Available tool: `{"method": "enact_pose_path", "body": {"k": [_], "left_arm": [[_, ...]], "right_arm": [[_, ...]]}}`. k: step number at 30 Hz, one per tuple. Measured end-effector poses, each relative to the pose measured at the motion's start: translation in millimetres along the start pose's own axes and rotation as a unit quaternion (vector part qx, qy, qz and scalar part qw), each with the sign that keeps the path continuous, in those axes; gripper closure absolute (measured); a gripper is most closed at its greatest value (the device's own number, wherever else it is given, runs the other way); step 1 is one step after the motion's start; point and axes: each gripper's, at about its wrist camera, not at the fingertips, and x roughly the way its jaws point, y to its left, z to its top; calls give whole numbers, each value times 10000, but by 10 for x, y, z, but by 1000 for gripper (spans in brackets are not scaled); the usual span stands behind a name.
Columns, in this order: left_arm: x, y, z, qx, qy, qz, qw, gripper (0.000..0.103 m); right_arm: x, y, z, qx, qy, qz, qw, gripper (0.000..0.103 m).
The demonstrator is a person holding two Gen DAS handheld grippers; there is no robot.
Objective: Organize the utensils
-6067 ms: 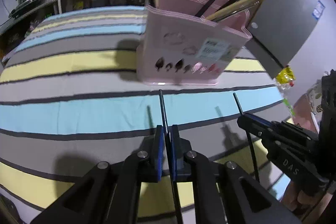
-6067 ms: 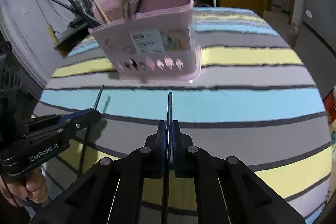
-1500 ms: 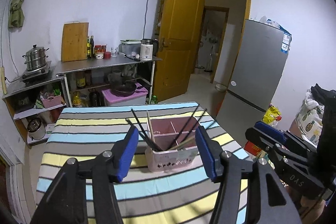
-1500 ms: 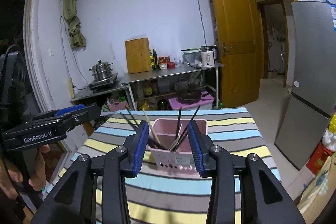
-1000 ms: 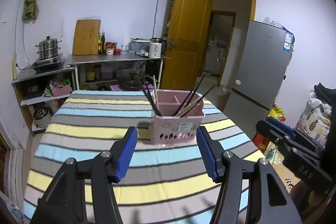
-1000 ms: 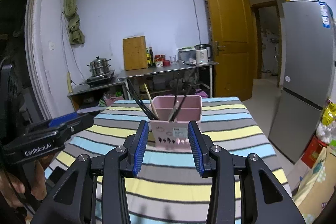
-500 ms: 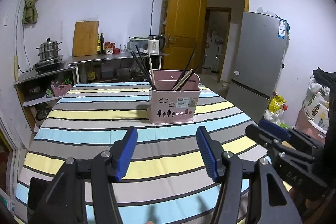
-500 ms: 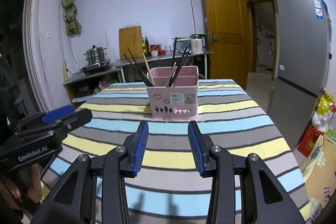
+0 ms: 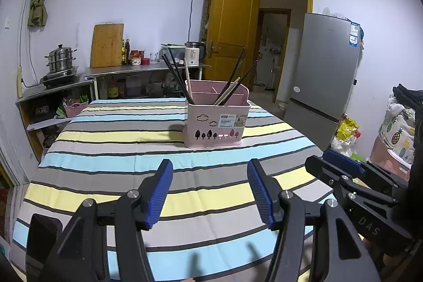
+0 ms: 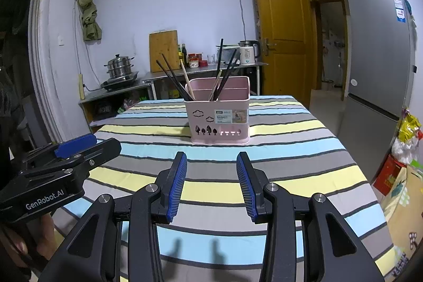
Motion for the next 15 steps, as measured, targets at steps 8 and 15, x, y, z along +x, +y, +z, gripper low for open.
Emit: {"method": "enact_pose_path", "body": {"k": [8, 15], "left_arm": [[16, 1, -55, -22, 48, 25, 10000, 43], [38, -7, -66, -15, 66, 38, 10000, 42]], "right_arm": [[-4, -12, -20, -11, 11, -29, 10000, 63], [3, -13, -23, -5, 28, -37, 10000, 63]]}}
